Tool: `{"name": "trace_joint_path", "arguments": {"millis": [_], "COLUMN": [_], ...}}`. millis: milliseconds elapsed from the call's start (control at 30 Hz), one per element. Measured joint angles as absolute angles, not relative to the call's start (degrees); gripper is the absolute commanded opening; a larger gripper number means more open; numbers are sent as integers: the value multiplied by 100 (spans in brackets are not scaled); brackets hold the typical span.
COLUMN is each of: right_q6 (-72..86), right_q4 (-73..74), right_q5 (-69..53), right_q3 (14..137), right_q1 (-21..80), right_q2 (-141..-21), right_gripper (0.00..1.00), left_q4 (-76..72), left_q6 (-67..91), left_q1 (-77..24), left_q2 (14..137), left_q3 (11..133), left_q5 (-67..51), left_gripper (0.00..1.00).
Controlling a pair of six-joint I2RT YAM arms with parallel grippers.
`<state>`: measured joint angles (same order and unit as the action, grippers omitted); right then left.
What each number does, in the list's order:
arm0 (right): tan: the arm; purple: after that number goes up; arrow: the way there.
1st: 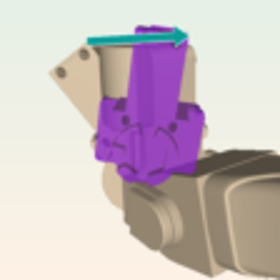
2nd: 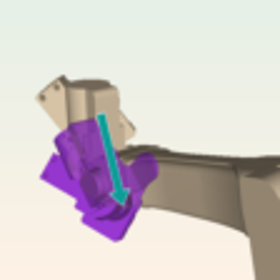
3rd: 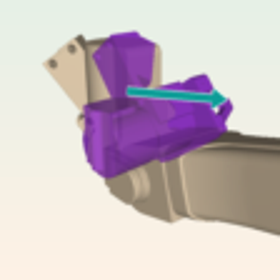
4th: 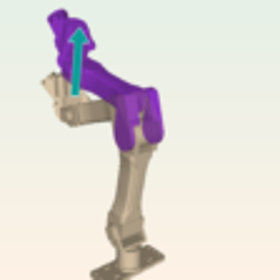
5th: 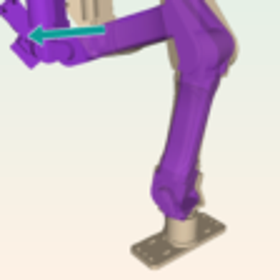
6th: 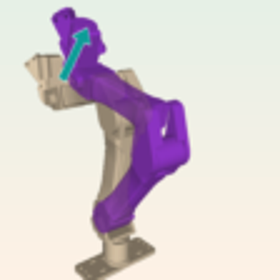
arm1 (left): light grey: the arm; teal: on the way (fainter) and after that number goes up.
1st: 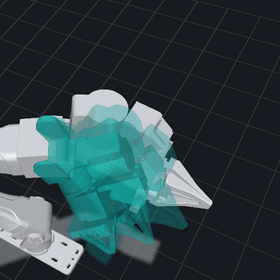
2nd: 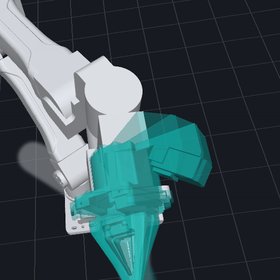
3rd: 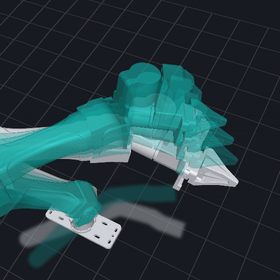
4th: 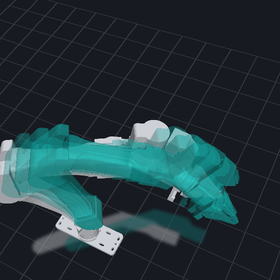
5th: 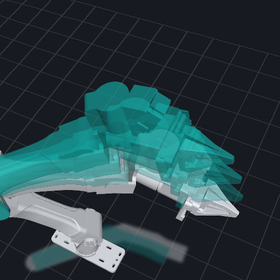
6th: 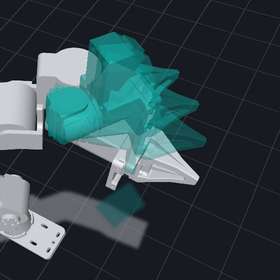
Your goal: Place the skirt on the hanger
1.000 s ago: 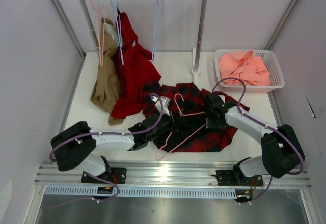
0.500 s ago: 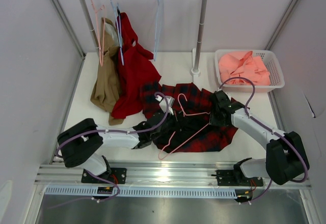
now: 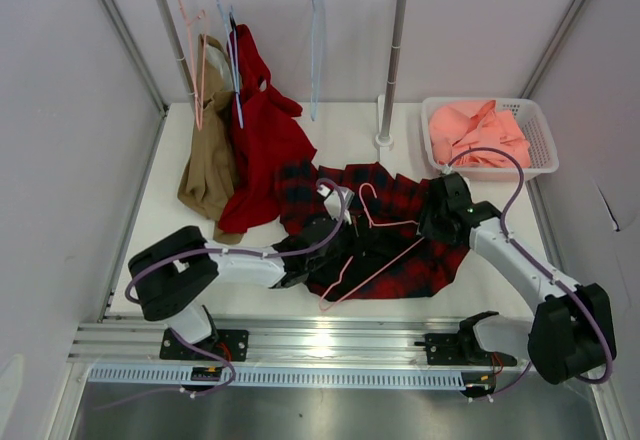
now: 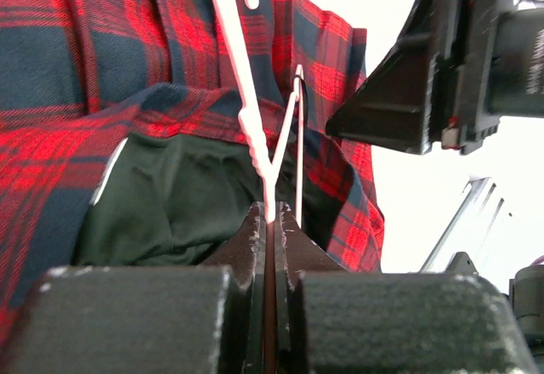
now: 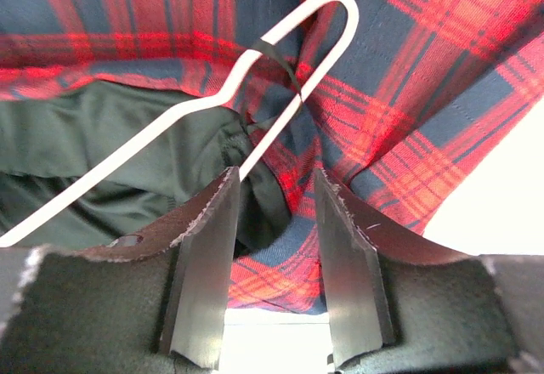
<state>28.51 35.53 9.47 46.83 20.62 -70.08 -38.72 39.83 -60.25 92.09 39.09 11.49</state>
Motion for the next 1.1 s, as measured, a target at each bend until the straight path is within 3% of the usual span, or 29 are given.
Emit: {"name": "trace_joint_path", "arguments": {"millis": [700, 1100], "right_q6": [2062, 1833], "right_q4": [2171, 1883], "right_q5": [-993, -1173], "right_q3": [5046, 4886], "right_q1": [1979, 2335], "right_q2": [-6632, -6337], "right_gripper": [51, 49], "left_q4": [-3667, -3371], "left_q6": [3317, 3118], "left_q1": [-6007, -5929], "left_q2": [9937, 10053], "left_q3": [4678, 5013], "left_q5": [550, 294], "left_gripper": [0, 0]}}
